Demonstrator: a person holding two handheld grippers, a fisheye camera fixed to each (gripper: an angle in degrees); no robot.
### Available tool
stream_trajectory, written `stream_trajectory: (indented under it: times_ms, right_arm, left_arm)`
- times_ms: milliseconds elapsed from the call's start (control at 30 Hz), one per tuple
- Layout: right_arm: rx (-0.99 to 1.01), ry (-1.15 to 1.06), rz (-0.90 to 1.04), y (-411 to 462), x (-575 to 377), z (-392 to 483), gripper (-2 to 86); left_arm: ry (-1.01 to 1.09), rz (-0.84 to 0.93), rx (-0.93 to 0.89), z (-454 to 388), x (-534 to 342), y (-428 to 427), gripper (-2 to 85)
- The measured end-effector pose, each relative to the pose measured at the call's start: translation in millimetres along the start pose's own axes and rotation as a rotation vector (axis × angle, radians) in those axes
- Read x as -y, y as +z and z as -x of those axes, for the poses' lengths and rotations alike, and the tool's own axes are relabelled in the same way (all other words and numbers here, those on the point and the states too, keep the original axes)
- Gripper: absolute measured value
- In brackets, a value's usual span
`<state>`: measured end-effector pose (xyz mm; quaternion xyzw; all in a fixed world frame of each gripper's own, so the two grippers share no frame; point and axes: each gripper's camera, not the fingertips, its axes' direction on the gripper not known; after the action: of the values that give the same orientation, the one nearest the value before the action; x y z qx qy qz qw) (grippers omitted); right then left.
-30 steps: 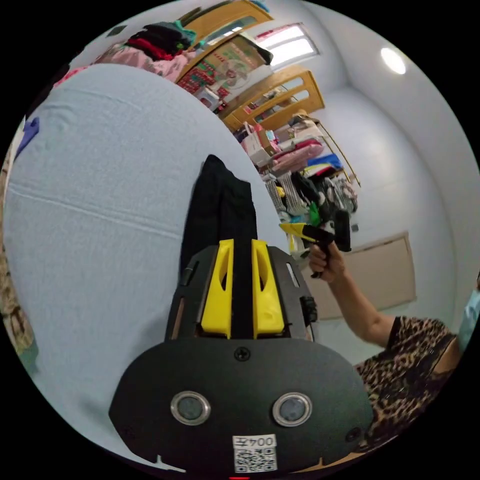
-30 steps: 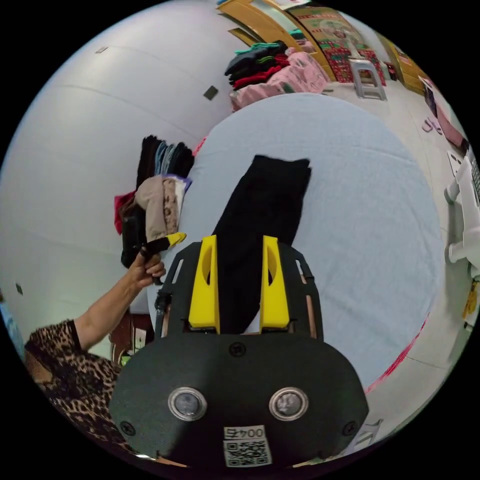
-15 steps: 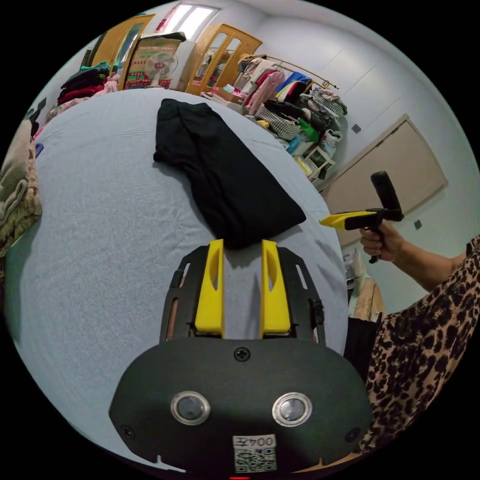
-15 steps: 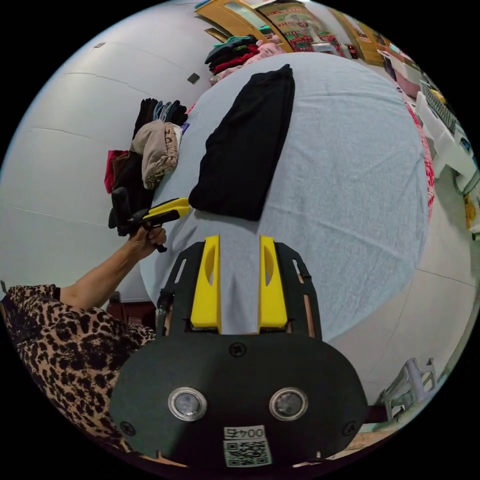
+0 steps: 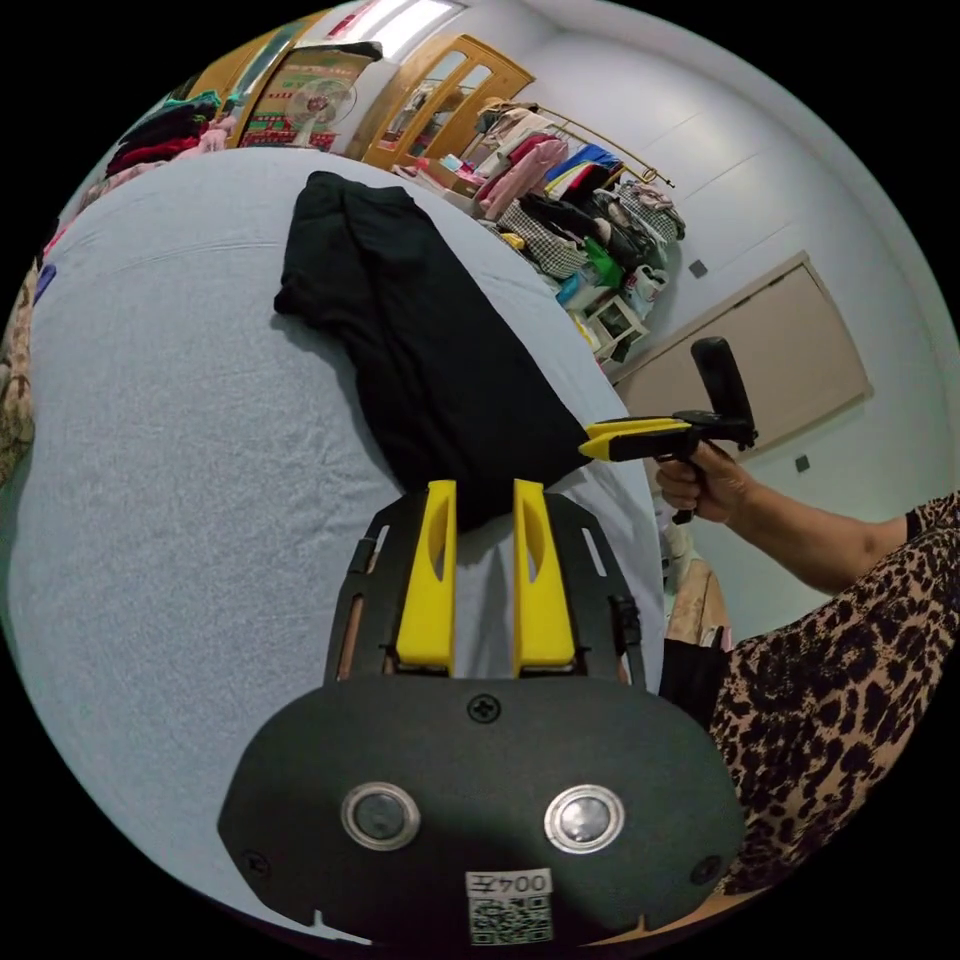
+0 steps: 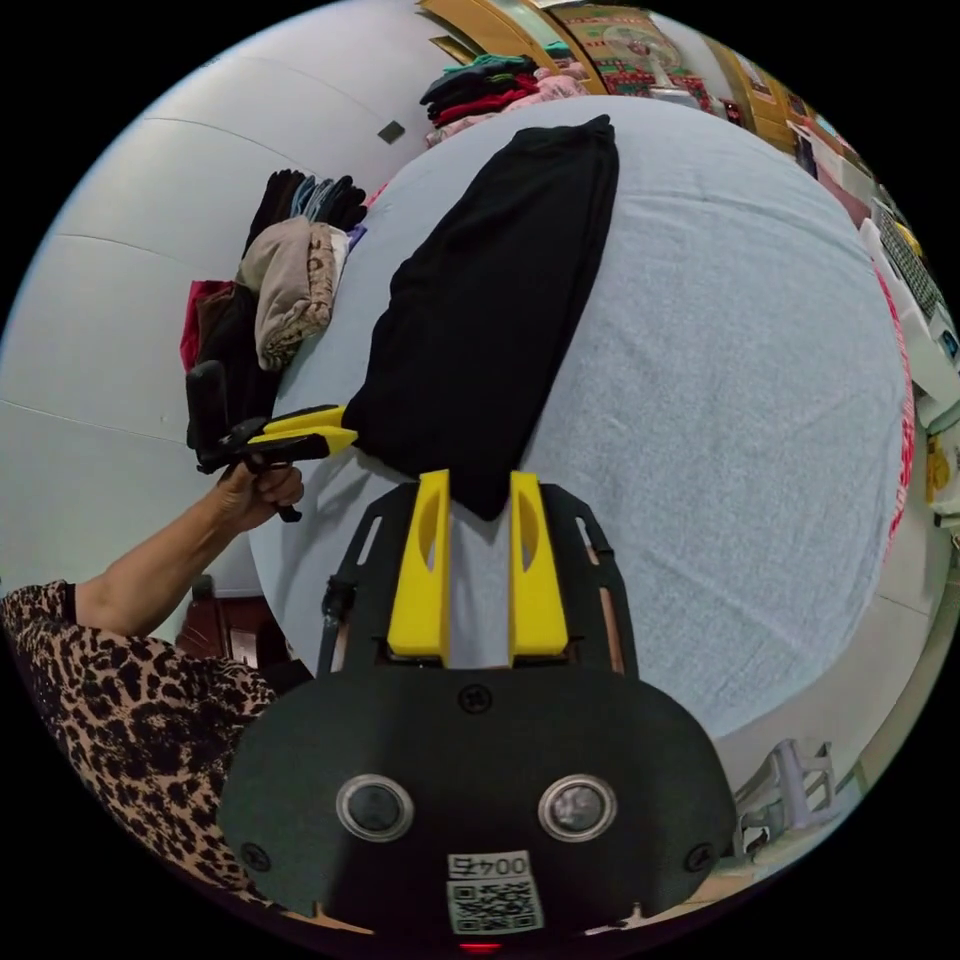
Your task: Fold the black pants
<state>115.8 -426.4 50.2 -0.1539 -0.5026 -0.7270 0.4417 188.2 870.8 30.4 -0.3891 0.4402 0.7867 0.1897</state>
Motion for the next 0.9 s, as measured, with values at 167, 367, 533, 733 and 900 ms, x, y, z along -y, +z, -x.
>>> stream_trajectory:
  times_ms: [167, 367, 533, 733, 900]
  right_arm:
    - [-0.009, -0.063, 0.122, 1.7, 2.9, 34.9, 2.9]
    - [0.048, -0.096, 0.172, 4.9, -53.2, 80.5, 2.5]
    - [0.034, 0.021, 0.207, 49.8, -100.2, 91.2, 3.3]
    - [-0.129, -0.002, 0.217, 54.1, -108.2, 119.3, 10.8]
    - [-0.253, -0.085, 0.19, 46.5, -88.0, 156.4, 16.8]
  left_arm:
    - [-0.021, 0.067, -0.017, -0.3, -21.1, -9.1, 3.5]
    - [-0.067, 0.059, -0.121, -13.8, -93.3, -26.9, 2.8]
    - [-0.172, 0.09, -0.123, -15.7, -158.7, -1.0, 2.7]
    - [-0.184, 0.061, -0.147, -5.7, -191.4, 0.5, 2.9]
    - [-0.114, 0.099, -0.045, -11.7, -203.9, -11.1, 3.0]
